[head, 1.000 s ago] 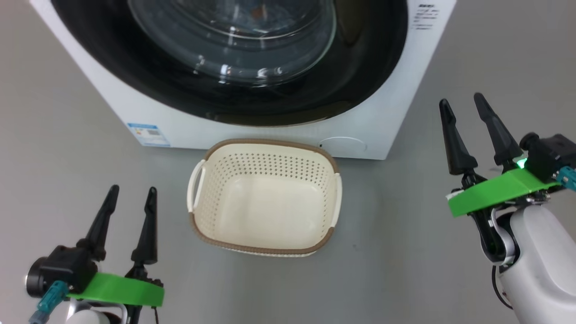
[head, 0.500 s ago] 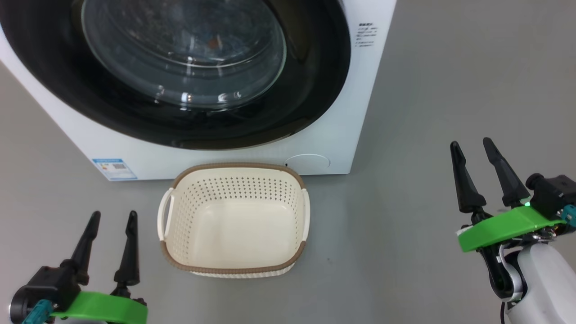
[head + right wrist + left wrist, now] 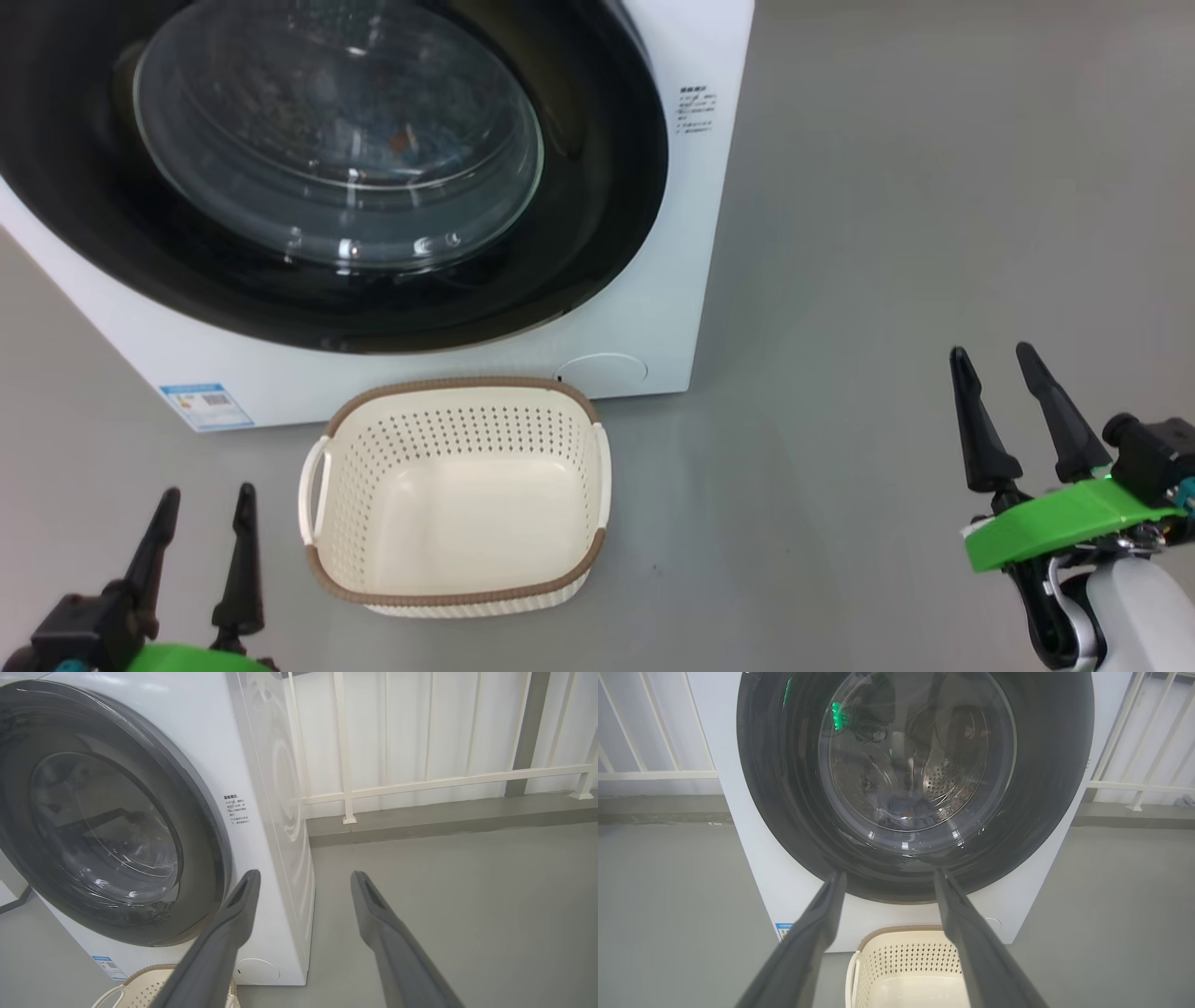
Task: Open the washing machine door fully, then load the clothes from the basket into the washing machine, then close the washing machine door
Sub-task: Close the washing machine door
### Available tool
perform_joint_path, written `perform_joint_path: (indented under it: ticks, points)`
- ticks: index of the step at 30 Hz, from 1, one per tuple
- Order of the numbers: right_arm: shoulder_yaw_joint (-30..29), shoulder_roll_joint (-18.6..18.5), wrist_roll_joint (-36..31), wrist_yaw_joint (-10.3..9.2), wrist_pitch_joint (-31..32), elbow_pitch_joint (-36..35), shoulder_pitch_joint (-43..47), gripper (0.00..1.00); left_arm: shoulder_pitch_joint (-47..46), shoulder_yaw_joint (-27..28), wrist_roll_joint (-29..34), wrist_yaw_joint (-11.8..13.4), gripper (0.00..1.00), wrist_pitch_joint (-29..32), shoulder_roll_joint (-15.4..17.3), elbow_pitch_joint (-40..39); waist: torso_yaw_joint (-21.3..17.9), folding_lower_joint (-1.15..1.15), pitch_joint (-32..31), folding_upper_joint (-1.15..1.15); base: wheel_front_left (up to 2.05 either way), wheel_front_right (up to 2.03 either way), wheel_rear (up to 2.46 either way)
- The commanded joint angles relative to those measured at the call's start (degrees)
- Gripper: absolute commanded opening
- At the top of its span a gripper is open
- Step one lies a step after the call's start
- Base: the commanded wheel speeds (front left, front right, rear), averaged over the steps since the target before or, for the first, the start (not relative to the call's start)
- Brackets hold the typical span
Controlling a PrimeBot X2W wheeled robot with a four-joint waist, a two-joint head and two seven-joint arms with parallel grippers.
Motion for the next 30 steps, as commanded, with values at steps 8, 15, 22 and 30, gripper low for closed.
perform_joint_path:
  ticks: [8, 15, 22, 30]
  points:
    - [0.0, -0.6, 0.6, -0.15, -0.3, -2.0, 2.5, 1.00, 1.8, 3.7, 1.5, -0.3, 1.00, -0.4, 1.6, -0.8, -1.2, 0.00, -2.2, 0.00, 0.00, 0.00, 0.00]
    - [-0.7, -0.6, 0.4, -0.15, -0.3, -2.6, 4.2, 1.00, 3.3, 5.3, 2.2, -0.3, 1.00, -0.4, 1.3, -1.4, -1.2, 0.00, -3.2, 0.00, 0.00, 0.00, 0.00]
    - [-1.6, -0.5, 0.3, -0.15, -0.3, -3.2, 5.4, 1.00, 4.2, 6.4, 3.1, -0.3, 1.00, -0.4, 1.2, -1.9, -1.3, 0.00, -3.5, 0.00, 0.00, 0.00, 0.00]
    - [-2.0, -0.5, 0.4, -0.15, -0.3, -3.7, 5.8, 1.00, 4.5, 6.7, 4.7, -0.3, 1.00, -0.4, 1.2, -2.4, -1.5, 0.00, -3.4, 0.00, 0.00, 0.00, 0.00]
